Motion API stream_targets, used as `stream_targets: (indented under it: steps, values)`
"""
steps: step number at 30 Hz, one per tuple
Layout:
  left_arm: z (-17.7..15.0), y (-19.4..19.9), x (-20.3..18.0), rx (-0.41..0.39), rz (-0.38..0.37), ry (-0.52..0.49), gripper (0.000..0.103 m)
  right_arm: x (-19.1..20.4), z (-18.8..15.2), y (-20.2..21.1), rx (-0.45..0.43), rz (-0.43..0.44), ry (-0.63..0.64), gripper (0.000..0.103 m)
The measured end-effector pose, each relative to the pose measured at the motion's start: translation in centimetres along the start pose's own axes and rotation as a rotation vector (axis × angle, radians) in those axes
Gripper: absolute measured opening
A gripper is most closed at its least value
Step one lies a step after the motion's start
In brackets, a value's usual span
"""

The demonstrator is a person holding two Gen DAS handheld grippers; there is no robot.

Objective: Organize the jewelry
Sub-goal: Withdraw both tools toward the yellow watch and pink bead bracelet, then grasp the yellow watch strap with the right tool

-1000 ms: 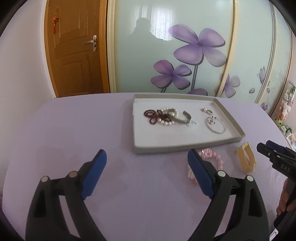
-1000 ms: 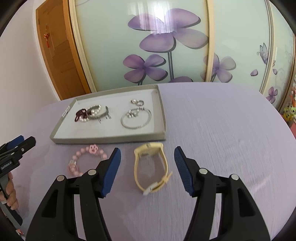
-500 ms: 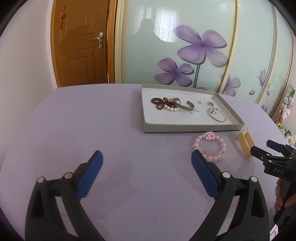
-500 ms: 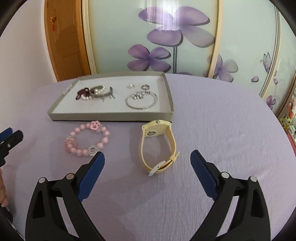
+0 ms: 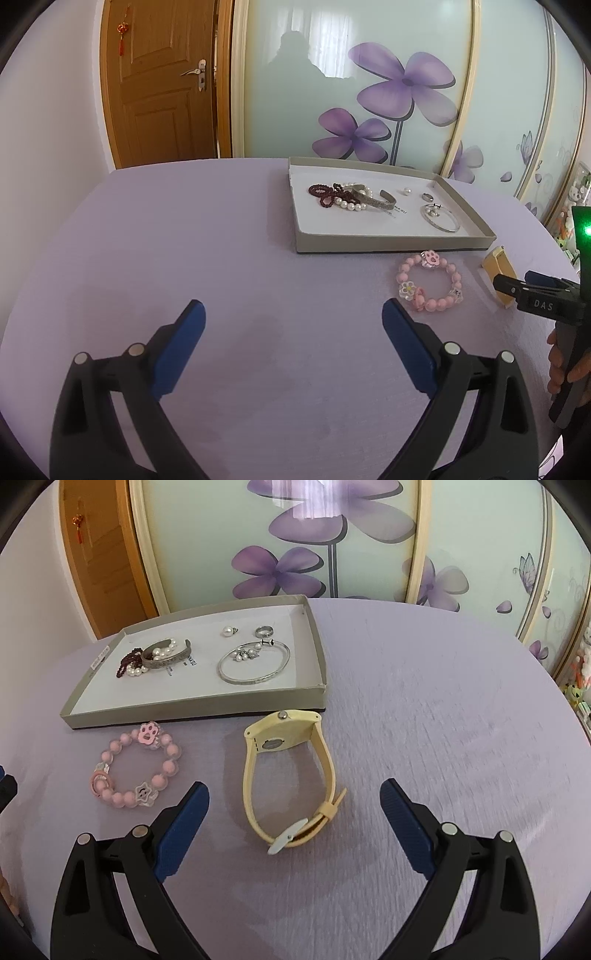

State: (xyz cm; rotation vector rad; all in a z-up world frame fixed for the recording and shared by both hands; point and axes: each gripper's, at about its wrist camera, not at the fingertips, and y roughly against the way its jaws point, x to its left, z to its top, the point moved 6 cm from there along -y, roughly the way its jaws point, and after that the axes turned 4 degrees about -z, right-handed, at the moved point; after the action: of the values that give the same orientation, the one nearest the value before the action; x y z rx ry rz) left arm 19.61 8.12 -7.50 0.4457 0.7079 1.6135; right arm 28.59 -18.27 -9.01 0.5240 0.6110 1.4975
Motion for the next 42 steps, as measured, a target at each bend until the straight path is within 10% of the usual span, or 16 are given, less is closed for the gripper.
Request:
stream_targets:
  steps: [42]
  values:
    - [0.0,-1.1,-2.4,0.04,-0.031,-0.044,0.096,-0.1,0.3,-1.7,0.026,0.034,0.013,0.058]
